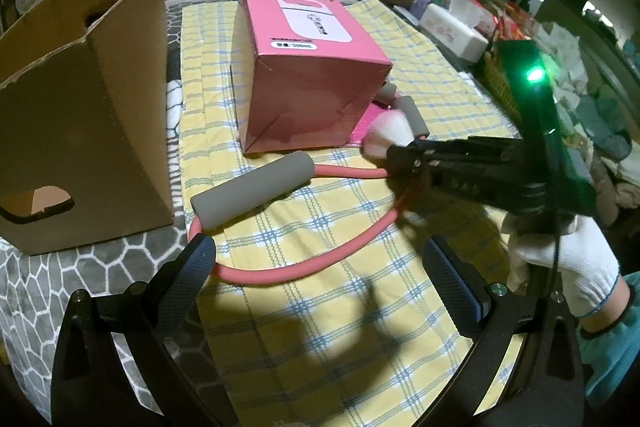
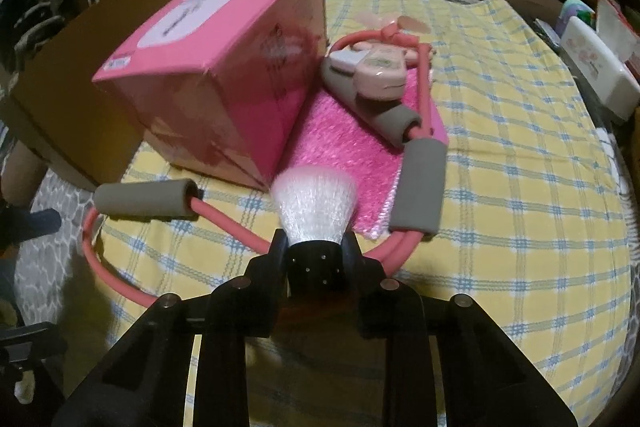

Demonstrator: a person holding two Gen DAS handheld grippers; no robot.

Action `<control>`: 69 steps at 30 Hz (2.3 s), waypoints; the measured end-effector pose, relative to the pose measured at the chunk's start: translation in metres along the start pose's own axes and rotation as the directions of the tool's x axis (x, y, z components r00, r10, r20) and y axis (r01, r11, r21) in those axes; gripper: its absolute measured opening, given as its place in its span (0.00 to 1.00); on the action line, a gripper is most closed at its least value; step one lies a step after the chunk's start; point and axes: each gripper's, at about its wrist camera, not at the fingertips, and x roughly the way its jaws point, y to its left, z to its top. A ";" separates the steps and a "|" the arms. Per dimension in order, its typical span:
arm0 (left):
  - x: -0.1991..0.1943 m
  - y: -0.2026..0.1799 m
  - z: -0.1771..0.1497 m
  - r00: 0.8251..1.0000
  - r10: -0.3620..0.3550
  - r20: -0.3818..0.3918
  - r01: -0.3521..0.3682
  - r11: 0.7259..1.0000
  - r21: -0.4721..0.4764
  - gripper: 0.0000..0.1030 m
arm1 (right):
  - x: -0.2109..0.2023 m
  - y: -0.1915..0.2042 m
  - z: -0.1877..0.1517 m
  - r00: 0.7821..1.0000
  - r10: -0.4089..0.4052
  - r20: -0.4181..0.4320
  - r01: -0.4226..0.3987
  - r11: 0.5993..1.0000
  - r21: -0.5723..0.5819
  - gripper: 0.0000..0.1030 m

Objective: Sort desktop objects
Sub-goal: 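Reach the right gripper to the white makeup brush and grasp it, then set the brush down on the cloth with the right gripper while the left gripper grasps the pink band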

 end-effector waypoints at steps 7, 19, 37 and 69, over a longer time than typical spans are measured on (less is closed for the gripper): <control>0.011 -0.017 0.004 0.999 -0.022 -0.025 0.023 0.999 0.035 1.00 | -0.040 -0.044 0.000 0.990 0.047 0.133 -0.071 0.982 0.177 0.26; 0.022 -0.073 0.026 0.999 -0.038 -0.012 0.039 0.990 0.136 1.00 | -0.064 -0.085 -0.006 0.980 0.043 0.192 -0.096 0.956 0.277 0.26; 0.086 -0.075 -0.004 0.983 0.142 -0.121 -0.094 0.938 0.332 0.40 | -0.064 -0.093 -0.011 0.979 0.070 0.193 -0.128 0.944 0.304 0.26; 0.037 -0.088 -0.007 0.990 -0.079 -0.115 0.109 0.954 0.278 0.10 | -0.067 -0.112 -0.012 0.981 -0.004 0.194 -0.071 0.921 0.383 0.53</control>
